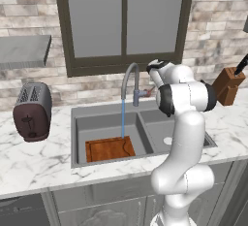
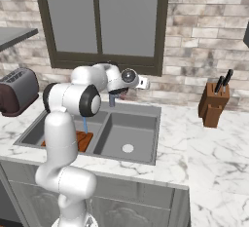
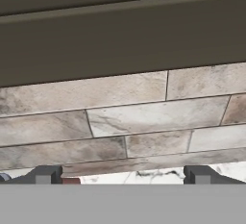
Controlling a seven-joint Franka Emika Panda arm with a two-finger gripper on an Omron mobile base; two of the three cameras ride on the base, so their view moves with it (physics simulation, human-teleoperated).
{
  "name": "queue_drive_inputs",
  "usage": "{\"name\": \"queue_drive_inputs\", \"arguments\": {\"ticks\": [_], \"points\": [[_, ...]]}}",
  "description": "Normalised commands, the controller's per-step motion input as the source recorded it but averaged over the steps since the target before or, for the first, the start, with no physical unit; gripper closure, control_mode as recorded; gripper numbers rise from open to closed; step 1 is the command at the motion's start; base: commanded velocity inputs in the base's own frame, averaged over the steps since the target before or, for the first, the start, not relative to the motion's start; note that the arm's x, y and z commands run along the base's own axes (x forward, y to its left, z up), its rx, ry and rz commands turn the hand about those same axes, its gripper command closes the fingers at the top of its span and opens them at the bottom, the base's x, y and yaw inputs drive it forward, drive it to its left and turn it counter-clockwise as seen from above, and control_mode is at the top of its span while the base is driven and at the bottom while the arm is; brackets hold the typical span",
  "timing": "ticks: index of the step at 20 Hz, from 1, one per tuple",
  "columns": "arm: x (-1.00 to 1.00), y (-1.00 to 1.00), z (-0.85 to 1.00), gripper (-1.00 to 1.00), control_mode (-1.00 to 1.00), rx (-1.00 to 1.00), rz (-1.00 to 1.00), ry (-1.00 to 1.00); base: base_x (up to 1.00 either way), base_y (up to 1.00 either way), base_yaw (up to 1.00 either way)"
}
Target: Turn on the sink faucet with hot water and rinse the cutting board for ten seconds, then turn off the faucet. Push the cutting board to reach the water if necessary.
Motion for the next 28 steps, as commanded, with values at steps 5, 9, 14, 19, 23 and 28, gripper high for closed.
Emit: {"name": "queue_drive_inputs", "arguments": {"ticks": [5,9,14,19,23,28], "points": [[0.00,0.00,0.00,-1.00,-1.00,0.00,0.00,0.00,0.00,0.00,0.00],[0.00,0.00,0.00,-1.00,-1.00,0.00,0.00,0.00,0.00,0.00,0.00],[0.00,0.00,0.00,-1.00,-1.00,0.00,0.00,0.00,0.00,0.00,0.00],[0.00,0.00,0.00,-1.00,-1.00,0.00,0.00,0.00,0.00,0.00,0.00],[0.00,0.00,0.00,-1.00,-1.00,0.00,0.00,0.00,0.00,0.00,0.00],[0.00,0.00,0.00,-1.00,-1.00,0.00,0.00,0.00,0.00,0.00,0.00]]}}
